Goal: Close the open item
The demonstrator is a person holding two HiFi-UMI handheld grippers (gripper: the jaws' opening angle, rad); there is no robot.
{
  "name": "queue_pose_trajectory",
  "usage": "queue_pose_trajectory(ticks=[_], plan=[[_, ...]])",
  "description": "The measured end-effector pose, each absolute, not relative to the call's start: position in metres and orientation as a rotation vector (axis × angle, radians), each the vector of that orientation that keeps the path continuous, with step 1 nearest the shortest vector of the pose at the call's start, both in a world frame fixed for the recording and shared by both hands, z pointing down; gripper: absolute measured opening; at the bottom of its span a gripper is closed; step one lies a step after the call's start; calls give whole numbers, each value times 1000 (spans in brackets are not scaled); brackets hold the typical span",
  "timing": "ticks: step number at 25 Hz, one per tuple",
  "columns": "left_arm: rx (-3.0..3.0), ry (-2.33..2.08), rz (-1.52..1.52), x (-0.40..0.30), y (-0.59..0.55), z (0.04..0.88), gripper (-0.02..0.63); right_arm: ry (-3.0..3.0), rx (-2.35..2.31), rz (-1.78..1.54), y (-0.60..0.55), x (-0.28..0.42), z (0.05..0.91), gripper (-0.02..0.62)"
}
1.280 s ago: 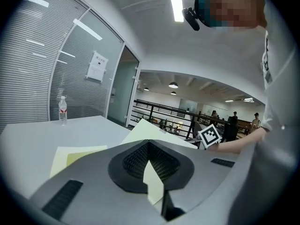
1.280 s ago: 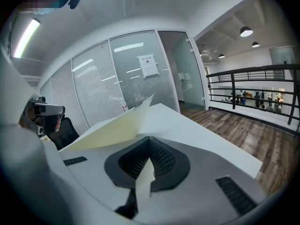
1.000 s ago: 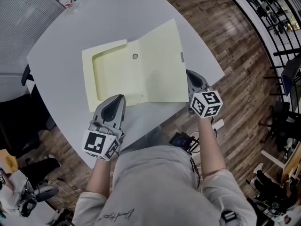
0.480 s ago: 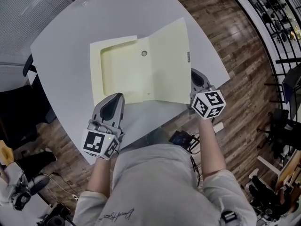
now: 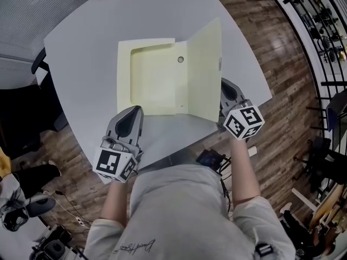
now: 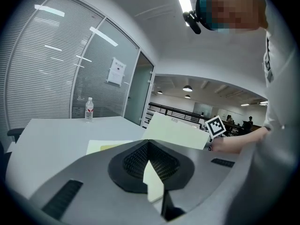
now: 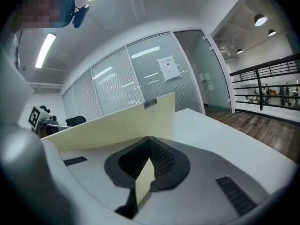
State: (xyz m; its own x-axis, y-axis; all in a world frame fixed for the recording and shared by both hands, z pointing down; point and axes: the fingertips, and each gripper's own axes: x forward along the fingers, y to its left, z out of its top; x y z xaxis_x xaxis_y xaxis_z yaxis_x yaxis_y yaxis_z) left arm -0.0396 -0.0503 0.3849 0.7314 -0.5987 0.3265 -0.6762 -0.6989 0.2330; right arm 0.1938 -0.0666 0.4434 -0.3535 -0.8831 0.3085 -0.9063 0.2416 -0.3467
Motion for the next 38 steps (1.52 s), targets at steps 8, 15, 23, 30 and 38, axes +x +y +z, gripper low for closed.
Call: queue_pose_trajectory(ticks=[8,15,23,30,38], plan=[[2570,-1046,329,-59,-51,388,9,-2439,1677,723,-72,170,449,21],[2531,-1144,336,-86,-62,394,9,-2452,1615,712,-78,153,448,21],[2396,-1328,424,-153,-105,459,9,-2439,1572,712,-89,136,454,21],[2377,-1273,585,-160,-139,530,9,-2420,1542,702,-93,133,454,21],[2333,-1069,696,-156,-141,571,9,-2404,1549,670,-98,131,453,21]])
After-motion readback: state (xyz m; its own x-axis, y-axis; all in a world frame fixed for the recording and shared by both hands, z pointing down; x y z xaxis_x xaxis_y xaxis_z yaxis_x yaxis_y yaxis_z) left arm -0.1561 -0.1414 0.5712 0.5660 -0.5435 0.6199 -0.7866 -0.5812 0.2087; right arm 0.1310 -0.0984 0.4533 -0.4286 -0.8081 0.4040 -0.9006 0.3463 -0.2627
